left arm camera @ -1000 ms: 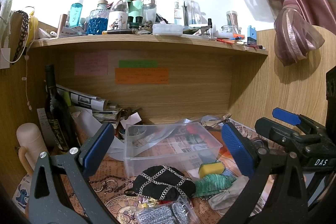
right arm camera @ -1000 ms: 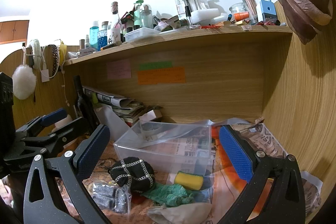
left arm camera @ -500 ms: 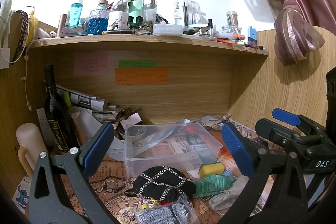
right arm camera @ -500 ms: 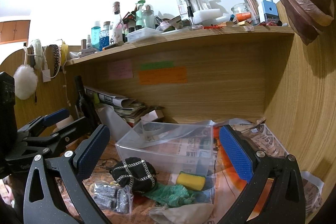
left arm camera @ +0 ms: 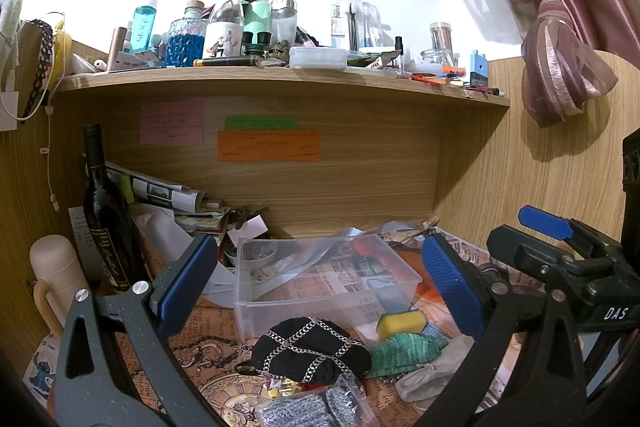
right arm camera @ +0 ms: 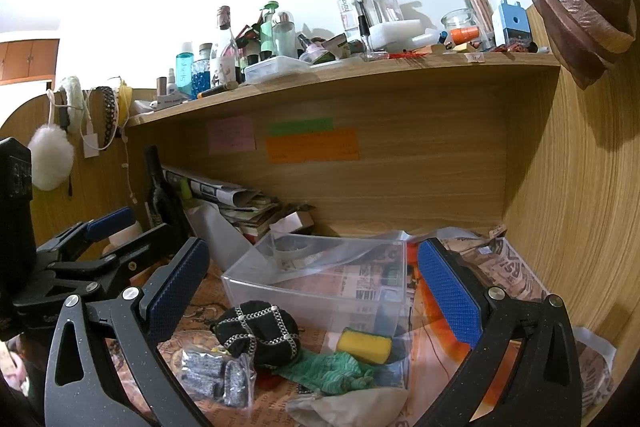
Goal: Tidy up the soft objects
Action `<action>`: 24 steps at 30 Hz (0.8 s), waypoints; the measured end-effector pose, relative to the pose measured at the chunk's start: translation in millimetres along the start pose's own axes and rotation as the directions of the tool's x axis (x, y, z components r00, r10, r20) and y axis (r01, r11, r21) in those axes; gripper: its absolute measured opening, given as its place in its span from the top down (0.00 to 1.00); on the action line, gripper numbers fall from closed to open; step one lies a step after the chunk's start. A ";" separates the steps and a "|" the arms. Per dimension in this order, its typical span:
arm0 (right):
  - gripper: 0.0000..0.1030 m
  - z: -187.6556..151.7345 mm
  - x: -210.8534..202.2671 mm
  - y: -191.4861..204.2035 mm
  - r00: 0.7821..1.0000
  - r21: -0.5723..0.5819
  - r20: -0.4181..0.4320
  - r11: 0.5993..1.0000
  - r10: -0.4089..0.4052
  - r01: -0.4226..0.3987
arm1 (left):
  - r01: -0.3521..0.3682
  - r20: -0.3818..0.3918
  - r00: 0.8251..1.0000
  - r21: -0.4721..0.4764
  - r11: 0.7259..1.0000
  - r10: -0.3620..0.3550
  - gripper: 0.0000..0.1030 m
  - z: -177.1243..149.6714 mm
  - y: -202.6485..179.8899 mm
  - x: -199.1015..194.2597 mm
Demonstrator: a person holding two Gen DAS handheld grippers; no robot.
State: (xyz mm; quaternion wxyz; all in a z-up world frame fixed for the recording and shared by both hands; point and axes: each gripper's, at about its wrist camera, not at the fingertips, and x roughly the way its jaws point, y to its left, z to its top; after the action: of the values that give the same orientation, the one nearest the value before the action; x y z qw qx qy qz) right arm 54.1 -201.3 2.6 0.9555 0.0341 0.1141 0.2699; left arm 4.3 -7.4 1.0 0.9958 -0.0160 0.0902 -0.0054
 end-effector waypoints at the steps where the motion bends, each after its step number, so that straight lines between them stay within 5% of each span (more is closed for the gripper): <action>1: 0.00 -0.5 0.0 -1.9 1.000 0.000 0.000 1.000 0.001 -0.001 | 0.001 0.000 1.000 0.001 1.000 -0.001 0.00 0.3 -0.3 0.4; 24: 0.00 -3.7 -0.5 0.5 1.000 0.001 -0.010 1.000 -0.013 0.013 | 0.007 -0.032 0.999 -0.001 1.000 -0.007 0.00 -1.8 -5.4 9.7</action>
State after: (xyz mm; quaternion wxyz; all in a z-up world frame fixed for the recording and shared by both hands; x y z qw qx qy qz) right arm 52.6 -201.1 -0.9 0.9567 0.0328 0.1192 0.2636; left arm 13.4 -13.0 -2.4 0.9942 -0.0168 0.1059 -0.0093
